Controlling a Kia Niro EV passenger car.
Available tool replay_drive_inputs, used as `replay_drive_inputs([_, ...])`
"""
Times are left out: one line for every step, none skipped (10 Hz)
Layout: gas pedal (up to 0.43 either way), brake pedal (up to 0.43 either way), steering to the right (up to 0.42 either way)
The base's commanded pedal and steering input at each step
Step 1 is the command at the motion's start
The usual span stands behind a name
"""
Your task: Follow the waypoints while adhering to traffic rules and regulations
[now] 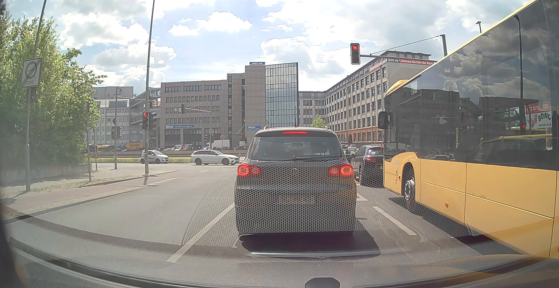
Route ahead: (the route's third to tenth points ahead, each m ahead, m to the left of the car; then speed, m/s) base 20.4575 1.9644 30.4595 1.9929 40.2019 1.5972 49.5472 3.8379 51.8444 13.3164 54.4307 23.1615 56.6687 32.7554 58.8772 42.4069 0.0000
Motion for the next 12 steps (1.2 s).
replay_drive_inputs([0.000, 0.384, -0.001])
replay_drive_inputs([0.000, 0.378, -0.001])
replay_drive_inputs([0.000, 0.378, -0.001])
replay_drive_inputs([0.000, 0.384, -0.001])
replay_drive_inputs([0.000, 0.378, -0.001])
replay_drive_inputs([0.000, 0.378, -0.001])
replay_drive_inputs([0.000, 0.378, -0.001])
replay_drive_inputs([0.000, 0.378, -0.001])
replay_drive_inputs([0.000, 0.378, -0.001])
replay_drive_inputs([0.000, 0.378, -0.001])
replay_drive_inputs([0.000, 0.378, -0.001])
replay_drive_inputs([0.000, 0.378, -0.001])
